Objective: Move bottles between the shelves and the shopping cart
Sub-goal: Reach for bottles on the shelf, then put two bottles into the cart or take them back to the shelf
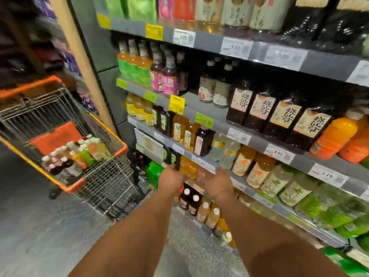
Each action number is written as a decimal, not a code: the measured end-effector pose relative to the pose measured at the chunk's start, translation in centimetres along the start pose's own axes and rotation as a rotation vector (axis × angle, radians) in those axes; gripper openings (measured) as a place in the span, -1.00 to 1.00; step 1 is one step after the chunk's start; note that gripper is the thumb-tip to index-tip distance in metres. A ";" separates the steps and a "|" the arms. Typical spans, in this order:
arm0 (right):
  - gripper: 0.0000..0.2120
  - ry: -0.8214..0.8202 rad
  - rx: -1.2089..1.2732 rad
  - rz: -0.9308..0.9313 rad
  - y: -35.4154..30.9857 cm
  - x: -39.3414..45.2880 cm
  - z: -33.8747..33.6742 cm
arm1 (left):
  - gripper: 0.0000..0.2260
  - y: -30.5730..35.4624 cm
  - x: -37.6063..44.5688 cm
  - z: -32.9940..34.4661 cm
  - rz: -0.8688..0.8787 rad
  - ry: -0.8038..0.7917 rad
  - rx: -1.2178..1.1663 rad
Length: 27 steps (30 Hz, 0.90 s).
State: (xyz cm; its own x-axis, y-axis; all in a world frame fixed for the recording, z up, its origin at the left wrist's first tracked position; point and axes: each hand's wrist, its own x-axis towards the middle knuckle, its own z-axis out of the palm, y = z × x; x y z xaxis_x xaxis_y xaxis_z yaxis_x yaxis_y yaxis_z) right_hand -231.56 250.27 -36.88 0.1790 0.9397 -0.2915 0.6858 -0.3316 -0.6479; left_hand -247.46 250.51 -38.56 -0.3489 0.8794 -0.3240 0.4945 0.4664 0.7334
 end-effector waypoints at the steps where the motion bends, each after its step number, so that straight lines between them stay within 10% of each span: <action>1: -0.37 -0.024 -0.018 -0.034 -1.7 -0.7 1.6 | -0.62 -1.5 0.1 -2.0 -0.021 0.032 -0.020; 11: -0.23 -0.214 -0.065 -0.281 -16.4 -6.0 17.4 | -0.21 -14.0 2.2 -19.7 -0.206 0.289 -0.143; 27: -0.23 -0.430 -0.177 -0.451 -31.6 3.4 32.1 | -0.24 -20.8 15.9 -30.4 -0.423 0.482 -0.337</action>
State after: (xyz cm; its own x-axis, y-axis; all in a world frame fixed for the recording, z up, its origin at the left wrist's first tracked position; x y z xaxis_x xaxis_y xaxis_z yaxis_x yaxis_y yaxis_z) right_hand -275.28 261.25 -39.99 -0.4277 0.8536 -0.2974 0.7400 0.1417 -0.6575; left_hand -287.51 251.89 -40.82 -0.8066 0.4539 -0.3787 -0.0059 0.6344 0.7729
